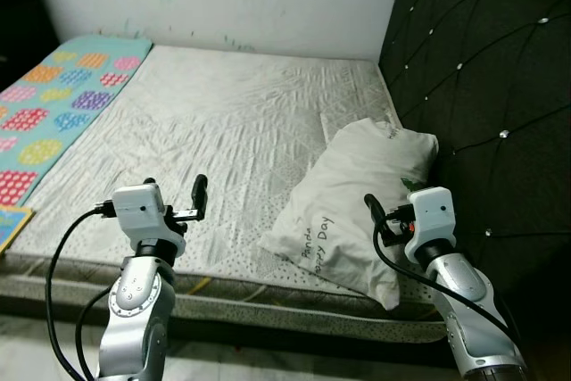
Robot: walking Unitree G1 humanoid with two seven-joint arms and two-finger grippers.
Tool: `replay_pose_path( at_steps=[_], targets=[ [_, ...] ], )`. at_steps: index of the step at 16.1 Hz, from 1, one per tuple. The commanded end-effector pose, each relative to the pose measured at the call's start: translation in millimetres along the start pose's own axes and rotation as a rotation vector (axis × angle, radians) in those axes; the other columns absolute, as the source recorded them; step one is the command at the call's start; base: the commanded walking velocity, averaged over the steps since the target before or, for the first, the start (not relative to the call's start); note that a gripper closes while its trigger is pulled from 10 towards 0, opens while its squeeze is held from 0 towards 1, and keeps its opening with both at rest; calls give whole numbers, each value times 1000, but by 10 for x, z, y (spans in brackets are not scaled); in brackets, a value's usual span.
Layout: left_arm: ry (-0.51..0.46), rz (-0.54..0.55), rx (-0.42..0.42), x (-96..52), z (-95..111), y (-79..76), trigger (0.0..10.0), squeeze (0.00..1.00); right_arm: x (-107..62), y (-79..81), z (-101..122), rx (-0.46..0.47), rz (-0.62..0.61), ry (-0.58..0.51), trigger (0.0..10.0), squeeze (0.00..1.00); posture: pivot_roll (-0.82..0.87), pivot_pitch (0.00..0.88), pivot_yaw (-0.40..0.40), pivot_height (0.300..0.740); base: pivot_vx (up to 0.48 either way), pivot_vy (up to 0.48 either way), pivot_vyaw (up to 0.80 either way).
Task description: Clean up the room
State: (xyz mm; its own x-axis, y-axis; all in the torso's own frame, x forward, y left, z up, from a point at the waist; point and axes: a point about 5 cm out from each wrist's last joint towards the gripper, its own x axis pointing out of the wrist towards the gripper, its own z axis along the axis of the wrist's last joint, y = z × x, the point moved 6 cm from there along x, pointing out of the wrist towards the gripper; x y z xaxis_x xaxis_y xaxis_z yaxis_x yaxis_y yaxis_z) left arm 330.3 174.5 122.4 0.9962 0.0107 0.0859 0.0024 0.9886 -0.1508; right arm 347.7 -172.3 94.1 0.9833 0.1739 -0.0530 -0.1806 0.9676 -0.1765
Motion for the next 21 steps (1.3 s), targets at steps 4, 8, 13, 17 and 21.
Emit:
replay_pose_path(
  at_steps=[4,8,13,17,21],
  targets=[
    [-19,-21,0,9,50,-26,10000,0,21,5,66,-6,6,-23,10000,0,-82,0,-47,740,296,0,0],
    [-18,-31,-2,11,48,-40,10000,0,26,9,74,-7,8,-27,10000,0,-82,0,-47,740,325,0,0],
    [-9,-21,-4,15,29,-21,10000,0,29,6,77,-5,4,-27,10000,0,-82,0,-46,740,302,0,0],
    [2,-5,-4,28,15,1,10000,0,30,-10,69,-7,-2,-24,10000,0,-83,0,-46,740,133,0,0],
    [17,27,6,36,-12,43,10000,0,32,-20,69,1,-3,-26,10000,0,-79,0,-48,740,0,0,0]
  ],
)
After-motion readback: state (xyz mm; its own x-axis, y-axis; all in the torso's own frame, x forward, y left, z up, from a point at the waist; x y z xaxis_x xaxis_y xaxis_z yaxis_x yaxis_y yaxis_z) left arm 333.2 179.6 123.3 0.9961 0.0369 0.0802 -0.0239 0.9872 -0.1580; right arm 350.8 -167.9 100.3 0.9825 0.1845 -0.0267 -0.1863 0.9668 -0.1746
